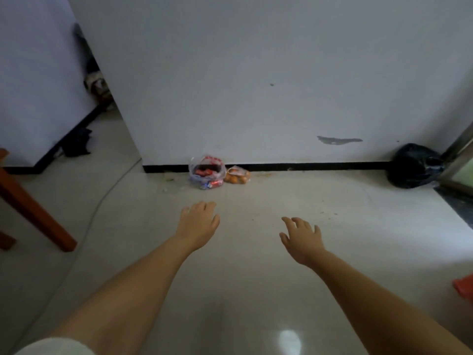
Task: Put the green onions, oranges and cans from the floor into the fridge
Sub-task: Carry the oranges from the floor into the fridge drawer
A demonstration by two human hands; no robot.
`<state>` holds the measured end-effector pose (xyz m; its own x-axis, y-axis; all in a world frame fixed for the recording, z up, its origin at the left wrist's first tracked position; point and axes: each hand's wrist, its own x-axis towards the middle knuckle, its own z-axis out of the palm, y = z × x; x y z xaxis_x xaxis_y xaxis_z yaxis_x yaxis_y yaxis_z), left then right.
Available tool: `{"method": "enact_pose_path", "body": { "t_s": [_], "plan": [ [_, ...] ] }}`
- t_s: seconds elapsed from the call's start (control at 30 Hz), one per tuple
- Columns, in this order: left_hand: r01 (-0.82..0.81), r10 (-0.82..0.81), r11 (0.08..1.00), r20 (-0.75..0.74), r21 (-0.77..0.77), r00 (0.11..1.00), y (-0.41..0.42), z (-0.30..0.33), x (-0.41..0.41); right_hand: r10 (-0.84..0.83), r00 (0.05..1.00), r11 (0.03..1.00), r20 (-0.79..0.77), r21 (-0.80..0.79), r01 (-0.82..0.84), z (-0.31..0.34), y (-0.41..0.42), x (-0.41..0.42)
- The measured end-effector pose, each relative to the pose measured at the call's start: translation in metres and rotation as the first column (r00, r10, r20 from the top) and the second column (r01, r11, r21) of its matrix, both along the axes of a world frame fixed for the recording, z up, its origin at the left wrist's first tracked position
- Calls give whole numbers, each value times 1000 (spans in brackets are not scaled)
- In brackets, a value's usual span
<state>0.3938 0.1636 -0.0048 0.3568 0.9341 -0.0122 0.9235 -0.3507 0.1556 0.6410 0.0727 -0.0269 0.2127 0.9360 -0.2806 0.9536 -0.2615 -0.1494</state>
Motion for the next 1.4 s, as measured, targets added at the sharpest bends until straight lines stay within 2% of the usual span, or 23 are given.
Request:
{"method": "enact_pose_path", "body": {
  "t_s": [0.13,0.3,0.93,1.07,1.23,1.4],
  "plan": [
    [-40,40,999,12,-29,999,48,-7,-25,49,999,999,-2,-18,-49,-3,60,-34],
    [-19,20,997,7,-79,1000,116,-26,-19,81,997,996,-6,-36,-81,-14,145,-41],
    [-33,56,980,110,-198,992,503,-57,58,172,985,974,1,-152,-170,-40,546,46],
    [7,20,981,138,-193,990,613,-84,71,143,990,975,-6,-172,-141,-64,648,61],
    [50,-32,963,73,-266,997,743,-121,91,63,997,971,-53,-227,-73,-96,765,67],
    [165,-114,910,154,-380,981,812,-161,143,29,994,961,-101,-272,-56,-135,840,83]
  ]
}}
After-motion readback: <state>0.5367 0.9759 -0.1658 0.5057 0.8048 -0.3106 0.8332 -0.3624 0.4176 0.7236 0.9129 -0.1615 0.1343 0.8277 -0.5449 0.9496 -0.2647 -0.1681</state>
